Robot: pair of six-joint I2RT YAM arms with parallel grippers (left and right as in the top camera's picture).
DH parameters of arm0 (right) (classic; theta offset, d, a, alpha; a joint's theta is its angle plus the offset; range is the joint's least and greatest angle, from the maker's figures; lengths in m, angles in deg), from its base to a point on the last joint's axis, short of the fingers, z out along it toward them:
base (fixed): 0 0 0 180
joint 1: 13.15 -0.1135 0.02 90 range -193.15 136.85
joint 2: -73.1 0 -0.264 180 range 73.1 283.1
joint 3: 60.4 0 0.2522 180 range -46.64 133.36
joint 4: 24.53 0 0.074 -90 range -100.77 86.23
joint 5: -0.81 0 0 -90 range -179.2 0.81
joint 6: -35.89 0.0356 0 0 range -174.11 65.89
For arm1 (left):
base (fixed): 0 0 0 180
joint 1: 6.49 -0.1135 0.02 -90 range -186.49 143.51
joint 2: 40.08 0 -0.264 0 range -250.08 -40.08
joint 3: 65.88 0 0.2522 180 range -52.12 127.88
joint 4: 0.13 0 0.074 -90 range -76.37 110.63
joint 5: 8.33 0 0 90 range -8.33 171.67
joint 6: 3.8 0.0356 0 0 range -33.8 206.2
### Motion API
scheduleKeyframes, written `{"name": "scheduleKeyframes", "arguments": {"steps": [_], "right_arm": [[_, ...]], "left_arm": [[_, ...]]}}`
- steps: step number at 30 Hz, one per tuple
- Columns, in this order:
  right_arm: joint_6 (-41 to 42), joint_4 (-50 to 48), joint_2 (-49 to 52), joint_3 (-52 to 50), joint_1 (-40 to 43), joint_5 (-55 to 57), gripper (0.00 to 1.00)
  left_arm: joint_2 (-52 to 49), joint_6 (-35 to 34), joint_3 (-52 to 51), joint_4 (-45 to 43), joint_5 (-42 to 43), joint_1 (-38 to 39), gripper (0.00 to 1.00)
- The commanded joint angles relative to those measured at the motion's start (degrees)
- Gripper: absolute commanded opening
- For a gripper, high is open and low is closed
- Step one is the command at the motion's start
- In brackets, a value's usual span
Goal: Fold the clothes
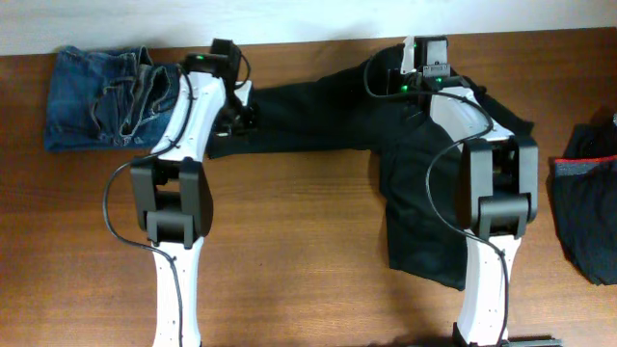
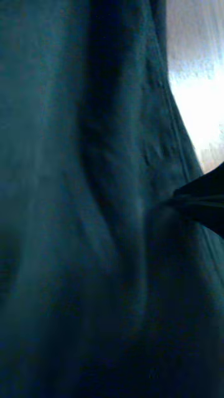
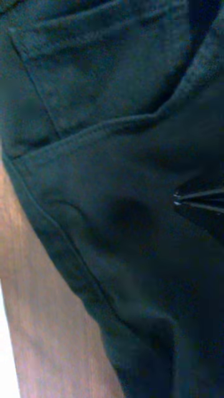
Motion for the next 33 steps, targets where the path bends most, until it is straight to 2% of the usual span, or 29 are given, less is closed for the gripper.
{"name": "scheduleKeyframes", "arguments": {"steps": [1, 10, 13, 19, 26, 30, 33], "right_arm": [[1.95, -3.06, 2.99, 0.35, 0.46, 0.07, 0.08], [3.37, -7.19, 7.06, 0.35, 1.51, 5.53, 0.07], [6.08, -6.99, 7.32, 0.35, 3.78, 8.20, 0.07], [7.52, -5.57, 7.54, 0.35, 8.41, 9.88, 0.04], [7.50, -3.45, 8.48, 0.35, 9.09, 16.35, 0.04], [7.63, -1.99, 8.55, 0.35, 9.14, 18.93, 0.04], [10.12, -0.42, 8.55, 0.35, 9.14, 22.71, 0.04]], "left_arm": [[0.81, -1.07, -1.44, -2.38, 0.63, 0.35, 0.01], [0.74, -1.05, -2.75, -4.02, -0.44, 0.39, 0.01], [0.59, -1.05, -4.46, -3.98, -3.52, 0.44, 0.01], [0.42, -1.05, -8.70, -5.81, -3.93, 0.44, 0.01], [0.42, -1.01, -11.10, -7.32, -5.20, 0.44, 0.01], [0.42, -0.83, -10.97, -8.96, -10.78, 0.37, 0.02], [0.44, -0.22, -9.55, -9.11, -12.70, 0.02, 0.07]]}}
